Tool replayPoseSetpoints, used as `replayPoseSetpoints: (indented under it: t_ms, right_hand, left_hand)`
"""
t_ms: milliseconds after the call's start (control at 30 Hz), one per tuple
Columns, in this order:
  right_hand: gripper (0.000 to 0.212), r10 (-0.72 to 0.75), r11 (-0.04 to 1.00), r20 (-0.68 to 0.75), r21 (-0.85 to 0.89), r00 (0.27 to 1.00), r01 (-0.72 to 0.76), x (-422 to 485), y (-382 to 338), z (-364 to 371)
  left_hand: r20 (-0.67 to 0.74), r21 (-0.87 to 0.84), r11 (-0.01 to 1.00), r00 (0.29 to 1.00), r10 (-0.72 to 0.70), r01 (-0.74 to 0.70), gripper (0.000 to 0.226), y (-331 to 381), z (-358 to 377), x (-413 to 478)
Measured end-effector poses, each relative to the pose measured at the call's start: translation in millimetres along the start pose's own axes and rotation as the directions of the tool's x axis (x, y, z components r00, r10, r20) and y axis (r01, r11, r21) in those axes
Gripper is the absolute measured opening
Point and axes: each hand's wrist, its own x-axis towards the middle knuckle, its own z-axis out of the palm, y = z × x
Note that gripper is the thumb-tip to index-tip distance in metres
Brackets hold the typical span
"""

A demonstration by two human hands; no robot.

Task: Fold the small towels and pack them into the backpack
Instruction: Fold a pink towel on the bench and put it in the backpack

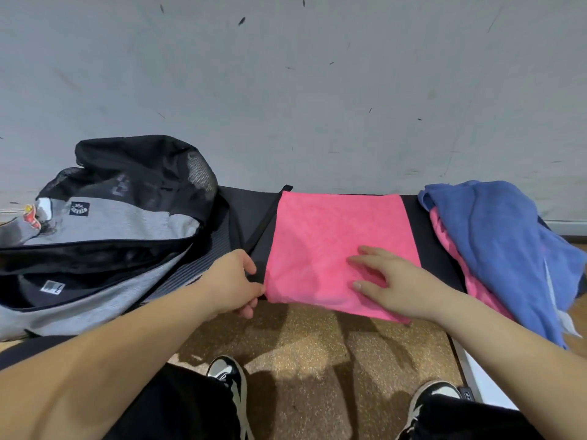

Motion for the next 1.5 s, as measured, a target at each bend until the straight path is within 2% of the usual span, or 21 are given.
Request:
replayPoseSetpoints:
  t_ms: [100,167,267,333,400,567,600,667,700,767,900,1000,1100,1133,1200,1300,1433,1500]
  right_hand:
    - [0.034,0.029,0.999,-0.257,-0.015,0.966,-0.035,-7.0,10.4,-8.8]
    - [0.016,0.148,0.986,-0.366,-0.022,0.919,-0.168,-13.6,20.5,-16.9]
    - [0.030,0.389,0.913,-0.265,-0.014,0.882,-0.407,-22.7,38.8,-20.1]
    - [0.043,0.485,0.871,-0.185,0.023,0.855,-0.490,-26.8,43.7,-15.8]
    - [0.049,0.495,0.869,-0.176,0.091,0.851,-0.487,-27.4,43.1,-8.6]
    - [0.026,0.416,0.886,-0.271,0.337,0.868,-0.319,-28.5,33.6,4.7]
    - [0.025,0.411,0.862,-0.293,0.432,0.863,-0.264,-29.0,32.3,3.6]
    - [0.019,0.428,0.750,-0.294,0.643,0.855,-0.154,-29.9,33.0,0.1]
    - [0.019,0.441,0.693,-0.277,0.710,0.854,-0.127,-30.2,35.7,-1.1]
    - [0.024,0.464,0.644,-0.227,0.750,0.856,-0.150,-32.1,43.6,-1.4]
    - [0.032,0.486,0.651,-0.037,0.682,0.873,-0.333,-39.7,55.3,-2.1]
    - [0.036,0.488,0.765,-0.024,0.494,0.873,-0.414,-42.0,57.2,-9.6]
    - [0.038,0.487,0.827,0.032,0.304,0.873,-0.473,-40.3,55.0,-22.7]
    - [0.039,0.477,0.842,0.016,0.279,0.879,-0.462,-38.0,53.0,-27.3]
    - [0.035,0.424,0.874,-0.115,0.313,0.898,-0.372,-28.4,49.3,-34.5]
    - [0.022,0.319,0.924,-0.328,0.318,0.889,-0.214,-4.4,38.6,-40.5]
    - [0.014,0.267,0.943,-0.401,0.297,0.876,-0.151,38.4,31.8,-38.3]
    - [0.018,0.279,0.946,-0.413,0.272,0.867,-0.175,59.3,34.4,-37.2]
  left_hand:
    - [-0.077,0.204,0.969,0.985,0.155,-0.136,0.014,4.7,1.0,4.9]
    - [-0.116,0.321,0.919,0.954,0.277,-0.228,0.010,16.2,0.5,6.9]
    - [-0.093,0.412,0.866,0.932,0.351,-0.285,0.009,28.6,2.7,14.0]
    - [-0.027,0.456,0.842,0.941,0.338,-0.289,0.014,33.1,7.3,22.0]
    - [0.047,0.523,0.802,0.950,0.309,-0.287,0.021,37.4,13.9,27.9]
    - [0.090,0.657,0.704,0.955,0.283,-0.271,0.031,48.2,19.6,35.7]
    - [0.093,0.666,0.697,0.957,0.274,-0.264,0.032,49.7,19.1,36.7]
    - [0.097,0.669,0.699,0.962,0.256,-0.254,0.032,51.1,18.3,38.5]
    - [0.102,0.665,0.703,0.963,0.249,-0.252,0.032,51.4,18.2,39.1]
    - [0.110,0.653,0.713,0.964,0.242,-0.254,0.033,51.4,17.1,40.4]
    - [0.116,0.644,0.715,0.959,0.260,-0.271,0.034,49.6,13.6,42.2]
    - [0.122,0.645,0.708,0.953,0.278,-0.290,0.034,47.0,11.4,39.2]
    - [0.169,0.628,0.711,0.947,0.273,-0.316,0.038,41.0,6.5,34.3]
    - [0.189,0.632,0.702,0.944,0.269,-0.327,0.040,39.3,4.6,33.1]
    - [0.209,0.635,0.694,0.941,0.267,-0.338,0.038,38.1,0.5,32.1]
    - [0.170,0.628,0.702,0.939,0.298,-0.336,0.019,48.1,-4.9,38.2]
    - [0.060,0.569,0.751,0.928,0.368,-0.335,0.013,73.9,-8.1,67.5]
    - [-0.016,0.543,0.773,0.917,0.400,-0.328,0.018,86.2,-8.9,88.8]
